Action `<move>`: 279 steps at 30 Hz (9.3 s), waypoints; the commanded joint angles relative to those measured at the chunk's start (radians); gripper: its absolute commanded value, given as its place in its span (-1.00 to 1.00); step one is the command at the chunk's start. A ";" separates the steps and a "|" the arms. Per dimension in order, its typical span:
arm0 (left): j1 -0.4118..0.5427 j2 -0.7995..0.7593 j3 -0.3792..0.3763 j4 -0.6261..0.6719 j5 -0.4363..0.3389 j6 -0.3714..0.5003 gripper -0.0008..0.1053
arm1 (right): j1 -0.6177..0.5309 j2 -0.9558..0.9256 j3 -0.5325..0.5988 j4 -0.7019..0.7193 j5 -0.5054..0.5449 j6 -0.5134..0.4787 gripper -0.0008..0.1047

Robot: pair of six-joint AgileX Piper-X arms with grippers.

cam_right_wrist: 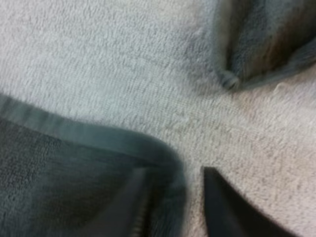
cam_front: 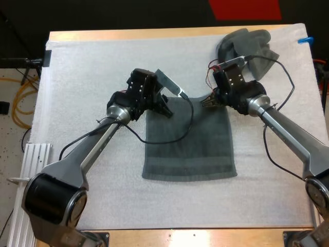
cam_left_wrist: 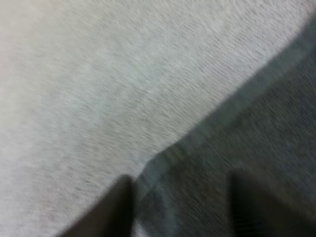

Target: Pick towel from pile fold and stack

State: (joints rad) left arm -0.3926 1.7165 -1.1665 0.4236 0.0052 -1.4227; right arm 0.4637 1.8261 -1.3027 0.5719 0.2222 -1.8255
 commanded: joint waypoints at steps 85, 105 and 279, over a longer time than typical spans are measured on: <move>0.140 -1.157 0.478 0.595 0.216 -0.327 0.16 | -0.018 -0.501 0.849 -0.222 -0.685 0.813 0.04; 0.140 -0.954 0.541 0.515 0.232 -0.327 0.16 | -0.018 -0.501 0.849 -0.166 -0.581 0.750 -0.99; 0.275 -1.014 0.298 0.557 0.256 -0.354 0.29 | -0.240 -0.785 0.425 0.236 -0.402 0.197 0.68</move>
State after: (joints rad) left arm -0.1171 0.7038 -0.8612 0.9866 0.2738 -1.7702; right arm 0.2298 1.0287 -0.8731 0.8203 -0.1688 -1.6166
